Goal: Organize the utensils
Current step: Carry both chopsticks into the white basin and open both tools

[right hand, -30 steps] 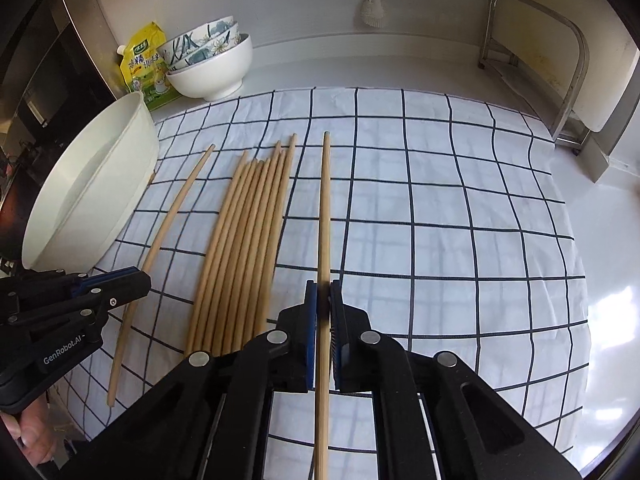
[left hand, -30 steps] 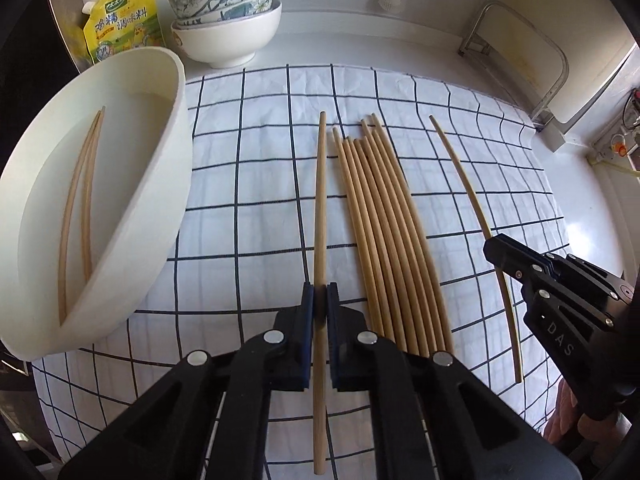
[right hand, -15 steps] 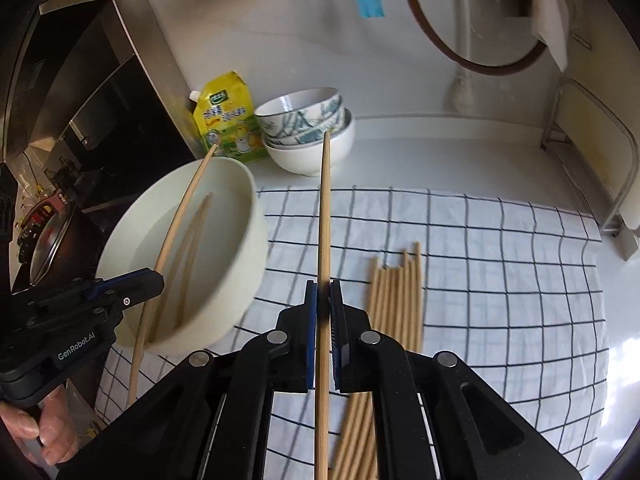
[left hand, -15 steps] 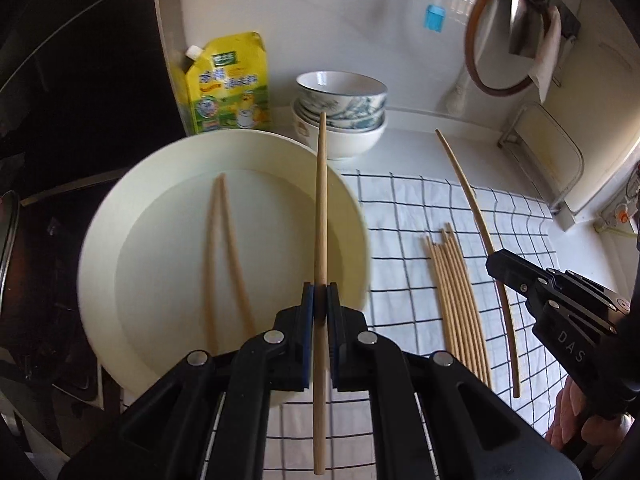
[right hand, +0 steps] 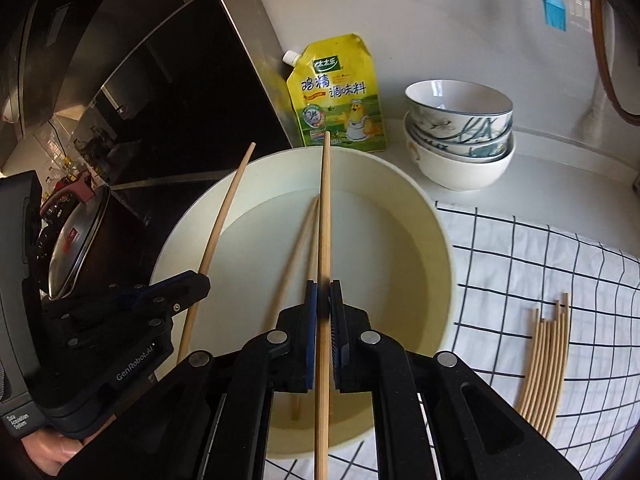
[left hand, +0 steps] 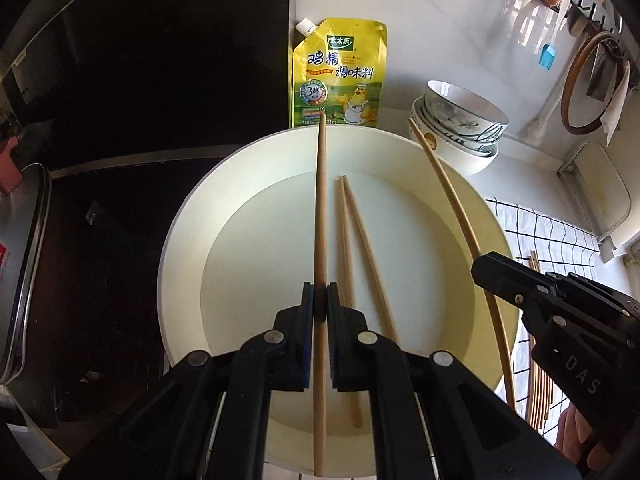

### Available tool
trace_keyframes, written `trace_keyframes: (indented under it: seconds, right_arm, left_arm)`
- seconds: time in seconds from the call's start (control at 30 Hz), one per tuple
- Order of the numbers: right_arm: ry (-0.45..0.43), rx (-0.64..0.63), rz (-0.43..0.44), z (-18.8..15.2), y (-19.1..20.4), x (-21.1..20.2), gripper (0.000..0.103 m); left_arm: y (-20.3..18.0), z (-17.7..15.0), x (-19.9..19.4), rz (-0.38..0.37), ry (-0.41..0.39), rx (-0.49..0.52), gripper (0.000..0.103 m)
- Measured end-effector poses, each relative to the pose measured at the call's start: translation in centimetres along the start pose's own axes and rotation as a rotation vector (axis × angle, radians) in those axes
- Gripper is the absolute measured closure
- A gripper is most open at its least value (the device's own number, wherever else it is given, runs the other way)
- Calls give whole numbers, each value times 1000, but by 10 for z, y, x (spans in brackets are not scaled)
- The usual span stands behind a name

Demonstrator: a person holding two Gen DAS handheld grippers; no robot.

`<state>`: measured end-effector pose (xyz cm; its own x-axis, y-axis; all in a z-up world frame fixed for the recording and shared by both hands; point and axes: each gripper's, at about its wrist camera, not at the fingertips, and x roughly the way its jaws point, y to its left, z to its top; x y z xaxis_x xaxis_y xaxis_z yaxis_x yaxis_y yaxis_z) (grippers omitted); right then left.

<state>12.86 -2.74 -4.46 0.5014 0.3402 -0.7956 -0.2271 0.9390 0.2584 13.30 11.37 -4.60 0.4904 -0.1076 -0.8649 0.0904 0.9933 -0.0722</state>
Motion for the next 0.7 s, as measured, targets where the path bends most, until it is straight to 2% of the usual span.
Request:
trace_keyframes:
  seconds: [0.3, 0.7]
  right_arm:
    - [107, 74, 5, 2, -1, 48, 97]
    - [140, 104, -37, 2, -12, 68, 97]
  left_arm:
    - [7, -1, 36, -31, 66, 22, 96]
    - [8, 0, 67, -37, 138, 20, 96]
